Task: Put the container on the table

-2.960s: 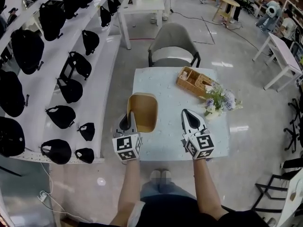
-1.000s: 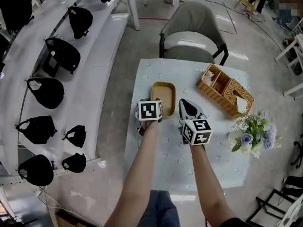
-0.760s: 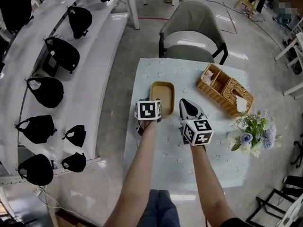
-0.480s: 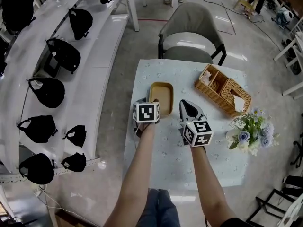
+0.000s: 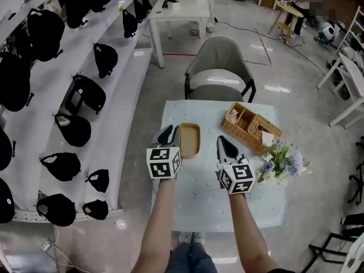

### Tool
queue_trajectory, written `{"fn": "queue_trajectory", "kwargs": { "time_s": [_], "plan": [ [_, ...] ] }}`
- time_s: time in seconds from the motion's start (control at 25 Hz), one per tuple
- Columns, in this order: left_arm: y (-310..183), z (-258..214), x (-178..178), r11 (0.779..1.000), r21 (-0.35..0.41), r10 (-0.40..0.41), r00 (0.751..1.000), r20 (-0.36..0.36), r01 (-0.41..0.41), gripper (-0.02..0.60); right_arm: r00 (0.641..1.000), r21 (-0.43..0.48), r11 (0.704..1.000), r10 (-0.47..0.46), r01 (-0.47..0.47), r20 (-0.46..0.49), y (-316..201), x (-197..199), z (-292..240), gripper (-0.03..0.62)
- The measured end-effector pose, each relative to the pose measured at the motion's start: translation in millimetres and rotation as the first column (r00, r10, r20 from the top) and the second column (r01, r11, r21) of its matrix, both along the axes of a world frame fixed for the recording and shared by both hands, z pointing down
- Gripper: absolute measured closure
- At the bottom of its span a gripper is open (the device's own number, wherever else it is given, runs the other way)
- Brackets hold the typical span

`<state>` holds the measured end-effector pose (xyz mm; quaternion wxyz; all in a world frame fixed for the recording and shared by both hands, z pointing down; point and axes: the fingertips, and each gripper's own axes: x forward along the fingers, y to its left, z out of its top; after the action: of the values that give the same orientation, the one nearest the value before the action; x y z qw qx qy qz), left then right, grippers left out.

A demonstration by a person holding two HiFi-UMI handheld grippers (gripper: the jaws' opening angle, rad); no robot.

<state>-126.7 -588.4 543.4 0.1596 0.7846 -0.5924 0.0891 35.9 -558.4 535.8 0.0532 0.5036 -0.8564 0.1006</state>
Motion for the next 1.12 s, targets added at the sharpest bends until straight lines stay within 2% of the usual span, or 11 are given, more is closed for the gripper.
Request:
{"fn": "queue_trajectory", "kwargs": {
  "time_s": [0.16,0.48,0.56,0.76,0.96,1.12],
  "plan": [
    [26.9,-71.6,12.8,0.983,0.171,0.068,0.998,0.009,-0.068,0.531,0.999,0.091,0.995,0.034,-0.035,0.009,23.1,20.2,-60.9,0.595],
    [100.0,-165.4,31.6,0.929,0.335,0.143,0.988,0.06,-0.155,0.557,0.992,0.22,0.967,0.121,-0.128,0.044,83.8,69.4,-148.7,0.595],
    [119.1,-180.6,37.2,0.916,0.36,0.158,0.984,0.084,-0.178,0.557,0.988,0.233,0.96,0.144,-0.154,0.061,102.7,81.2,-161.7,0.595],
    [149.0,-211.9,47.7,0.892,0.41,0.183,0.982,0.054,-0.189,0.561,0.981,0.273,0.942,0.184,-0.195,0.065,139.3,103.4,-185.9,0.595],
    [186.6,-208.6,46.2,0.893,0.405,0.202,0.979,0.032,-0.197,0.571,0.978,0.292,0.933,0.197,-0.208,0.065,182.5,111.3,-192.1,0.595],
    [203.9,-208.9,57.9,0.879,0.413,0.233,0.97,0.064,-0.238,0.572,0.975,0.329,0.918,0.211,-0.222,0.068,201.2,120.4,-205.2,0.595]
  ]
}}
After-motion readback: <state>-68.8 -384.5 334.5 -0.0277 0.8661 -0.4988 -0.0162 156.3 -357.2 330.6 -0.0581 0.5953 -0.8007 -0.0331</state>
